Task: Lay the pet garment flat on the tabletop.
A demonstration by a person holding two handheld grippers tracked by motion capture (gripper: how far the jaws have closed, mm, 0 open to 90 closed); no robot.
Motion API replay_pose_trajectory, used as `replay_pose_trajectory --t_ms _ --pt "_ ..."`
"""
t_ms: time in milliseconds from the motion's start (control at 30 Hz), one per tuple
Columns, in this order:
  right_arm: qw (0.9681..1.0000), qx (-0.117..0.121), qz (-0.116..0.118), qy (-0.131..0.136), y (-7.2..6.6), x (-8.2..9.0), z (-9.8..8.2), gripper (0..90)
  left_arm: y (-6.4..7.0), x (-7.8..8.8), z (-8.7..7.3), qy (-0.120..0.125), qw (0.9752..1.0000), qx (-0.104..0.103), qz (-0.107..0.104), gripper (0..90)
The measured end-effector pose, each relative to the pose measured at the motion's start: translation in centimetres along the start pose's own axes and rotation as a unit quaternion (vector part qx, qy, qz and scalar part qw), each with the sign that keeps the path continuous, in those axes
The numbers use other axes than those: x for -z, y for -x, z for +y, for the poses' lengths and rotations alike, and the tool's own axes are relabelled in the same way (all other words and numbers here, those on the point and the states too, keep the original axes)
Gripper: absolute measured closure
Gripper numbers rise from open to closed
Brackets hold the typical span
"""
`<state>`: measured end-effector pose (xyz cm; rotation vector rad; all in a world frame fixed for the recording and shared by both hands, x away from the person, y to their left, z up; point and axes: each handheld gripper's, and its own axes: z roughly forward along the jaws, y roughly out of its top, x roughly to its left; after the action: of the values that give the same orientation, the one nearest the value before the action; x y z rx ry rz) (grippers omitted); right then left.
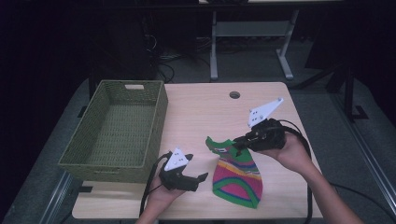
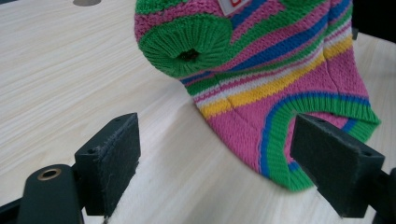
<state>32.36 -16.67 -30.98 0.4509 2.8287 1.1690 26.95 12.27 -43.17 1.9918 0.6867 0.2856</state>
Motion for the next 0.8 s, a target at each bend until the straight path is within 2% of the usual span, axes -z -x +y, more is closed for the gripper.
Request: replay_pose_trajectory --t_ms 67,100,200,367,467,567,767,800 --pt "1.0000 0.007 -0.003 0.000 0.1 0.1 0.1 81.6 -0.7 -0.5 0.1 0.005 0.9997 0.014 -0.019 18.0" --pt "1.0000 0.008 -0.002 0.001 0.1 0.2 0.1 81.6 -1.0 -0.8 0.0 0.009 0.9993 0.021 -0.028 23.5" --pt "0.9999 0.009 0.001 0.004 0.0 0.4 0.2 81.6 -1.4 -1.4 0.0 0.008 0.9993 0.021 -0.029 23.5" --pt "0.9999 0.012 0.003 0.005 0.2 0.6 0.1 81.6 -2.2 -2.9 0.5 0.019 0.9981 0.030 -0.050 20.9" --pt "0.9999 0.012 0.006 0.005 0.2 0.6 -0.1 81.6 -2.4 -3.5 0.7 0.029 0.9981 0.027 -0.049 17.2" --pt "0.9999 0.010 0.009 0.007 0.1 0.7 -0.1 81.6 -2.8 -4.1 0.8 0.035 0.9972 0.036 -0.055 17.2" --pt "0.9998 0.018 0.010 0.008 0.1 1.1 -0.1 81.6 -3.3 -5.5 1.2 0.021 0.9975 0.038 -0.056 17.2" --pt "0.9997 0.019 0.011 0.009 0.1 1.1 -0.1 81.6 -3.3 -5.7 1.3 0.019 0.9972 0.039 -0.061 17.1"
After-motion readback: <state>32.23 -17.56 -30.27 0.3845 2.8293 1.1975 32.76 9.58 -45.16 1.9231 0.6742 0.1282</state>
